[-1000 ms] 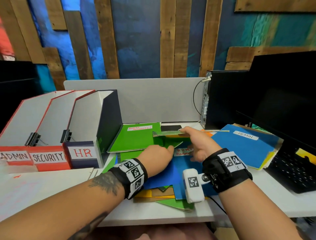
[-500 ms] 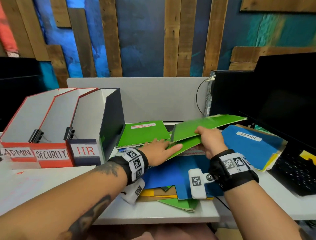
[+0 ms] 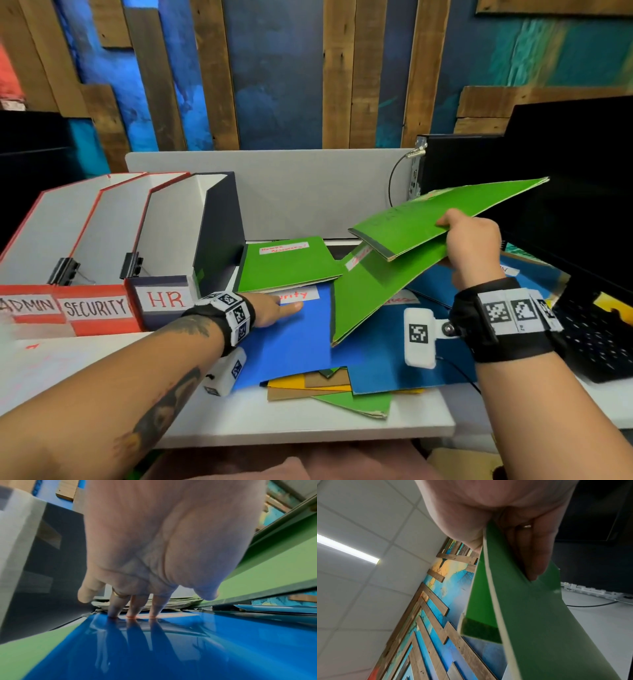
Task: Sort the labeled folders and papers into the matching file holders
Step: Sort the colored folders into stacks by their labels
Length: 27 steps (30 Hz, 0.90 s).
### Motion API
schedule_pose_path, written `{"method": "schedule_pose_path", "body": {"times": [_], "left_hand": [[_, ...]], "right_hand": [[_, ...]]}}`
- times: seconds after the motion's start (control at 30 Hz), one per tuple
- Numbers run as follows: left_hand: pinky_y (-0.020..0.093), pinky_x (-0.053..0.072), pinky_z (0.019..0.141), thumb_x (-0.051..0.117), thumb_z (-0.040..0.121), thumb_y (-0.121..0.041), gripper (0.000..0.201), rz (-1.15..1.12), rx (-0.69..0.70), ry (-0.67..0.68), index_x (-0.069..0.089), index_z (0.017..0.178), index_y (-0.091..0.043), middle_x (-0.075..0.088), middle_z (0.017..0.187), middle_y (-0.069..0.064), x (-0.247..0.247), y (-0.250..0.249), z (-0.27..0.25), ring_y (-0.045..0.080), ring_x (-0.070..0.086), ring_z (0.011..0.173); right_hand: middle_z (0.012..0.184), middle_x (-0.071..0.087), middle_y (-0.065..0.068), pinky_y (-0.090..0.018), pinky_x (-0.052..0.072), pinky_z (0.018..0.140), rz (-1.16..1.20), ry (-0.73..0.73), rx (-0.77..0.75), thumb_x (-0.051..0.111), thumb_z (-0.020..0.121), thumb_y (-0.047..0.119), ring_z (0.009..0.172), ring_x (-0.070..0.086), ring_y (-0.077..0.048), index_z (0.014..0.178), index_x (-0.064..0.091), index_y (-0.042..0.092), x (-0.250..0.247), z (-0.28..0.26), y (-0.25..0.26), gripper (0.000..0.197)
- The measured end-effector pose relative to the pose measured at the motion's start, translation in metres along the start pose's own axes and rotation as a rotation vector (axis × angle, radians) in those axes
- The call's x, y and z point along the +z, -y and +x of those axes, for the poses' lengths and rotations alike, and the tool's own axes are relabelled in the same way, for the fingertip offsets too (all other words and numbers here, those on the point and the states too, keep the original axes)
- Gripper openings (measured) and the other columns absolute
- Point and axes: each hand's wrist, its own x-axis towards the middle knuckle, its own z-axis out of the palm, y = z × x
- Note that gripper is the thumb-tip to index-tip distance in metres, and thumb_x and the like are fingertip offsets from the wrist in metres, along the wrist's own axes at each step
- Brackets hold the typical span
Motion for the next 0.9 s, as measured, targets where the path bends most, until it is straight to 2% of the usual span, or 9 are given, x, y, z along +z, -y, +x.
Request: {"method": "schedule_pose_path", "body": {"times": [0.1,0.27,0.4,0.47,0.5,0.6,0.67,0.8,0.9], "left_hand": [[0.04,0.024,0.121,0.016,0.092,-0.08,0.096,0.021,-0.008,0.0,0.033,0.156,-0.011,0.035,0.162,0.009,0.002,-0.009,-0.002,0.026,0.035,0.147],[0.04,0.029,0.118,0.022,0.086,-0.087,0.102,0.071,0.004,-0.006,0.031,0.156,-0.013,0.035,0.161,0.01,0.011,-0.014,-0.003,0.029,0.037,0.146],[0.039,0.031,0.117,0.023,0.087,-0.086,0.099,-0.084,0.074,-0.036,0.039,0.153,-0.015,0.04,0.158,0.01,0.012,-0.021,-0.006,0.027,0.042,0.142],[0.036,0.033,0.113,0.02,0.099,-0.071,0.08,-0.344,0.163,-0.075,0.044,0.151,-0.015,0.045,0.154,0.013,0.003,-0.03,-0.012,0.027,0.048,0.136],[0.034,0.038,0.105,0.021,0.106,-0.057,0.065,-0.529,0.218,-0.094,0.049,0.147,-0.014,0.051,0.15,0.014,-0.001,-0.035,-0.015,0.026,0.054,0.128],[0.033,0.048,0.079,0.02,0.11,-0.035,0.049,-1.351,0.26,-0.07,0.058,0.132,-0.012,0.063,0.136,0.019,-0.011,-0.05,-0.021,0.027,0.068,0.099],[0.037,0.059,0.074,0.021,0.108,-0.045,0.056,-1.761,0.324,-0.048,0.054,0.136,-0.009,0.065,0.129,0.025,-0.018,-0.059,-0.024,0.03,0.072,0.096],[0.04,0.06,0.078,0.025,0.087,-0.086,0.091,-2.257,0.409,0.042,0.056,0.131,-0.012,0.07,0.117,0.028,-0.034,-0.078,-0.032,0.035,0.075,0.095],[0.036,0.063,0.074,0.045,0.09,-0.074,0.076,-2.312,0.437,0.048,0.056,0.132,-0.012,0.072,0.115,0.023,-0.04,-0.088,-0.043,0.034,0.075,0.097]], "right_hand": [[0.075,0.053,-0.011,-0.038,0.047,0.062,0.019,-0.023,-0.025,0.064,0.083,0.014,0.071,0.053,-0.026,0.068,0.053,0.012,-0.004,0.003,0.002,0.019],[0.065,0.043,-0.004,-0.04,0.042,0.067,0.064,-0.039,-0.088,0.063,0.085,0.013,0.063,0.045,-0.023,0.078,0.062,0.002,-0.007,0.002,0.005,0.013],[0.06,0.038,-0.002,-0.036,0.032,0.06,0.168,-0.062,-0.114,0.064,0.085,0.013,0.058,0.038,-0.02,0.065,0.05,0.012,-0.001,-0.003,0.005,0.025],[0.063,0.036,-0.005,-0.038,0.034,0.06,0.205,-0.055,-0.094,0.067,0.076,0.021,0.063,0.039,-0.021,0.067,0.049,0.013,0.007,-0.007,0.002,0.022],[0.066,0.036,-0.007,-0.04,0.037,0.061,0.216,-0.05,-0.075,0.066,0.071,0.026,0.066,0.041,-0.023,0.07,0.05,0.012,0.011,-0.009,0.0,0.021],[0.067,0.037,-0.008,-0.043,0.04,0.063,0.238,-0.029,-0.055,0.067,0.061,0.032,0.068,0.042,-0.025,0.068,0.05,0.012,0.02,-0.01,-0.009,0.027],[0.061,0.037,-0.005,-0.042,0.037,0.062,0.23,-0.039,-0.077,0.068,0.063,0.032,0.066,0.04,-0.024,0.056,0.042,0.015,0.024,-0.013,-0.011,0.032],[0.053,0.03,0.0,-0.04,0.028,0.061,0.146,-0.113,-0.161,0.066,0.085,0.018,0.057,0.028,-0.023,0.05,0.032,0.016,0.023,-0.01,-0.016,0.049],[0.056,0.024,-0.002,-0.044,0.025,0.058,0.067,-0.154,-0.247,0.062,0.081,0.023,0.063,0.026,-0.023,0.052,0.025,0.015,0.019,-0.003,-0.019,0.048]]}}
